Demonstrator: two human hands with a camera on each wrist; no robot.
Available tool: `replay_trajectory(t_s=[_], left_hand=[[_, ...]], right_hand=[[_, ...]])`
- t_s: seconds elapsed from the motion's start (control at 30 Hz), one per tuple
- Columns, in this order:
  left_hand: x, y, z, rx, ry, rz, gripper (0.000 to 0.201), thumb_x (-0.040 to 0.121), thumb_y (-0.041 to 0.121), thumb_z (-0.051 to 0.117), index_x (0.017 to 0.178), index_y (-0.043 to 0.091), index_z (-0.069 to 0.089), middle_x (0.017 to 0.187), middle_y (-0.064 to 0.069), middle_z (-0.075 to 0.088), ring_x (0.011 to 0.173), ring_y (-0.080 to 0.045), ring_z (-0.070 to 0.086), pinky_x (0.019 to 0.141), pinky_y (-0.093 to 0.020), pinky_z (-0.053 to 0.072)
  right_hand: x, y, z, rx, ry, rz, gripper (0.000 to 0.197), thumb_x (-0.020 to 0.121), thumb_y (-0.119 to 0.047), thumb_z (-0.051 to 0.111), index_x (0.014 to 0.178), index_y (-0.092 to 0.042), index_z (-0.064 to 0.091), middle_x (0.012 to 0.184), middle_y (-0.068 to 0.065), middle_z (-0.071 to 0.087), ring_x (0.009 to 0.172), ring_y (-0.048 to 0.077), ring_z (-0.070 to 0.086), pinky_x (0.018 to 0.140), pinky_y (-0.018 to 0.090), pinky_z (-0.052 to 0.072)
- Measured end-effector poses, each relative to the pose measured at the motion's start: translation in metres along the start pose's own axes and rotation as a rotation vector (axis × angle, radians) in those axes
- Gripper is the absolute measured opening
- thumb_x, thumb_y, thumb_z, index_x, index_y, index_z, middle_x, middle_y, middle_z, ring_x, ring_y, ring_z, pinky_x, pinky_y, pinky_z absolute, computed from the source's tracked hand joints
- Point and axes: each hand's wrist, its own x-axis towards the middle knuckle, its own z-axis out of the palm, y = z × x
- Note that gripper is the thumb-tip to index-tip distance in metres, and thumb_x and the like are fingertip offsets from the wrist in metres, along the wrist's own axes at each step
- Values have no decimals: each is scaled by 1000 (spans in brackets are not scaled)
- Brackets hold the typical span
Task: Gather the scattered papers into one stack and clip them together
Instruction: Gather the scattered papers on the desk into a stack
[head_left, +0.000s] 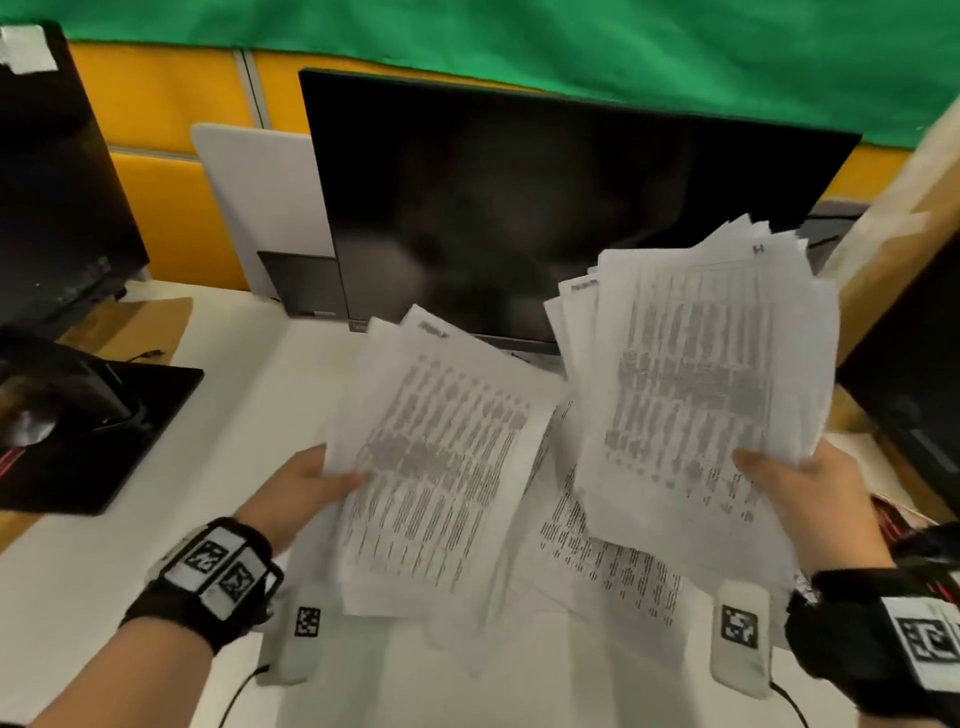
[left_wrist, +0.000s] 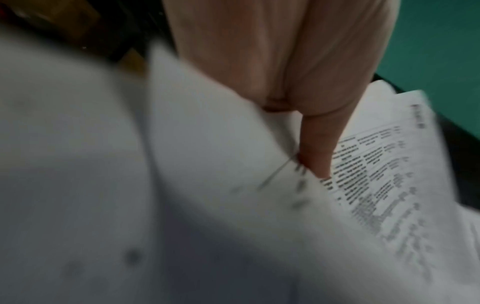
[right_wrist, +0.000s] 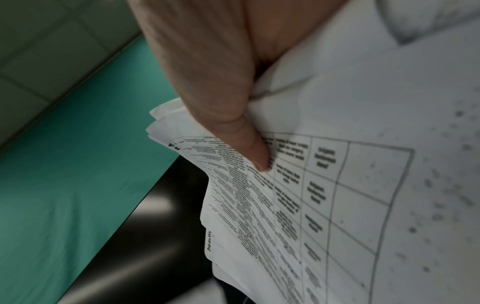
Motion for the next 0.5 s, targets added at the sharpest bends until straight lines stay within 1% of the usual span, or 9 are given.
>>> replay_trajectory(t_s=[0.07,0.1,0.17,0.23,0.27,0.33,0.4,0.43,0.5], left_hand=[[1,13,-4,-120,-27,37,69,51,44,85,109,12,66,104,-8,75,98,-26,71,82,-37,58],[3,19,-2,-171,-31,50,73,49,44,86,110,11,65,106,-9,74,98,-26,71,79,-35,59],[7,28,6,-258,-52,49,63,59,33,81,115,10,63,110,-11,73,100,-27,70,77,-34,60],[13,29,20,-317,-87,22,65,59,28,81,118,8,62,114,-13,71,104,-29,69,80,-36,59],[15,28,27,-339,-91,2,67,58,28,82,119,8,62,116,-14,70,106,-30,68,82,-38,58],[17,23,43,-371,-120,-37,58,67,23,77,121,9,61,119,-15,68,109,-30,66,85,-39,57],[16,17,56,-397,-182,-111,57,70,22,76,123,11,60,123,-15,66,111,-31,65,88,-43,55],[15,13,60,-417,-215,-168,65,65,24,83,124,11,60,124,-16,65,113,-33,63,89,-47,54],[12,7,65,-427,-280,-243,77,52,25,90,122,9,62,124,-19,65,113,-35,63,91,-51,52]], right_hand=[[-2,-2,8,56,-62,-19,34,88,-10,61,121,-8,56,103,11,64,80,18,57,62,26,42],[-3,-2,13,87,-96,-34,34,87,-9,62,121,-10,57,101,8,64,79,15,58,61,24,42],[-8,-4,25,153,-177,-44,34,84,-7,65,117,-14,60,98,1,67,85,13,62,70,27,47],[-13,-4,36,244,-285,-13,31,82,-5,66,109,-21,64,99,0,72,90,20,68,80,35,53],[-16,-3,42,298,-347,11,31,81,-3,66,107,-21,65,100,3,74,92,24,71,81,38,55],[-23,-4,52,403,-457,57,35,79,-3,68,111,-16,66,105,7,75,94,25,72,79,39,57],[-27,-1,63,464,-518,94,40,73,-14,73,113,-13,67,108,10,73,99,27,70,89,46,53],[-28,0,68,462,-520,117,40,73,-24,73,112,-14,69,107,9,74,99,27,70,92,48,51],[-28,1,73,408,-506,161,36,81,-45,64,104,-19,72,100,5,76,96,25,71,92,44,51]])
